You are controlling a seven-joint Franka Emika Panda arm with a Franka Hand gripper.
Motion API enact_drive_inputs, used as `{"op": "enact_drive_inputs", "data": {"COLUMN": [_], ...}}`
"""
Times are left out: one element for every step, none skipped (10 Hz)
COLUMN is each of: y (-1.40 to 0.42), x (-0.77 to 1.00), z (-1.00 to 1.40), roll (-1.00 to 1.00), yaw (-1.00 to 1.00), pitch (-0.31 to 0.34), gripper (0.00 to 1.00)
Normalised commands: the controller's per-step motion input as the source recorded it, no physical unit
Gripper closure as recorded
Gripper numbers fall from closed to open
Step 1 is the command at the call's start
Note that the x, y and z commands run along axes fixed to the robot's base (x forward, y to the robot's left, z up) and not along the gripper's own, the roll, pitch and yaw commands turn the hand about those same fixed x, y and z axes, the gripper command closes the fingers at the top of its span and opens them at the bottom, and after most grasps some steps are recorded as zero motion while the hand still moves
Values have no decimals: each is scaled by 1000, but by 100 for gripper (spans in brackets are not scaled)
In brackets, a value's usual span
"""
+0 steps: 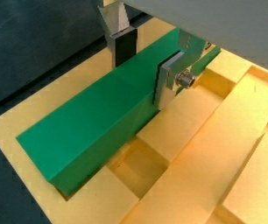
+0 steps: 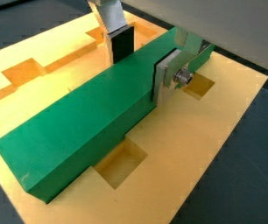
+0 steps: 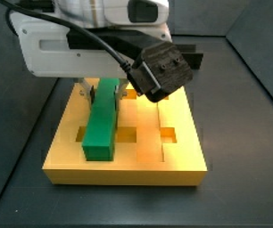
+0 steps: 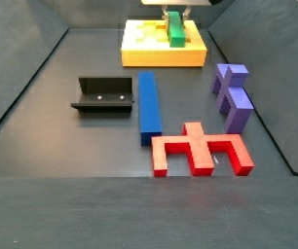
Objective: Pick up the green object. Move up. Move to above the board. Insert the green object.
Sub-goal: Insert the green object.
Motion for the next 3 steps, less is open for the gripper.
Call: {"op": "enact_drive_inputs", "data": {"y": [-83,-29,0], "x": [-54,0,0], "z": [-286,-260,0], "roll": [86,67,0], "yaw": [-177,-51,0], "pitch": [20,0,0], "gripper": [100,100,100]}}
